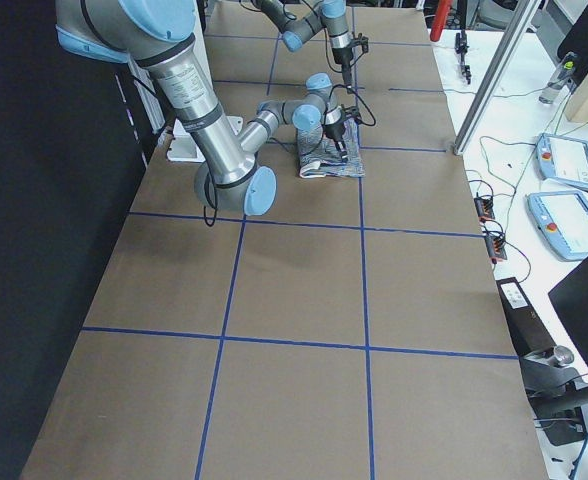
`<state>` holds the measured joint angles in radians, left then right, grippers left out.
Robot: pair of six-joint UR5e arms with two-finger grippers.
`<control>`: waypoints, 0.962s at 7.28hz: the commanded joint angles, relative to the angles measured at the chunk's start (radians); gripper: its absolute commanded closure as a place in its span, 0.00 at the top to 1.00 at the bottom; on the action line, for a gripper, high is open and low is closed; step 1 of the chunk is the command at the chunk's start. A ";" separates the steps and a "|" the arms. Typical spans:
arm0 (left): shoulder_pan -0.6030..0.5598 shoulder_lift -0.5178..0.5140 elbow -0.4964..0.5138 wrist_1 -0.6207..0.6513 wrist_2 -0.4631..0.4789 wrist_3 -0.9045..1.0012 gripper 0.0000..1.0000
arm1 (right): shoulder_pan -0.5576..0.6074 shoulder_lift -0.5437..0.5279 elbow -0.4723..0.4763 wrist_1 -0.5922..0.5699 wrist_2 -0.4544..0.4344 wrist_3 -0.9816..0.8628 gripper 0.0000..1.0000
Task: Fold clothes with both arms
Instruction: 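Press and smooth the folded shirt's side edge with the right gripper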
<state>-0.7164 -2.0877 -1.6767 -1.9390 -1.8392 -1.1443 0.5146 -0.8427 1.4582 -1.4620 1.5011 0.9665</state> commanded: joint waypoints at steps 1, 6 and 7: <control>0.000 0.000 -0.001 0.000 0.000 0.000 1.00 | 0.019 -0.002 -0.019 0.002 -0.004 0.000 0.00; 0.003 0.000 -0.002 0.002 0.000 -0.018 1.00 | 0.031 0.005 -0.053 0.005 -0.006 0.000 0.83; 0.005 0.000 0.000 0.002 0.000 -0.020 1.00 | 0.036 0.016 -0.050 0.005 0.001 -0.002 1.00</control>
<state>-0.7131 -2.0877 -1.6779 -1.9375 -1.8392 -1.1592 0.5467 -0.8367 1.4061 -1.4575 1.4970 0.9665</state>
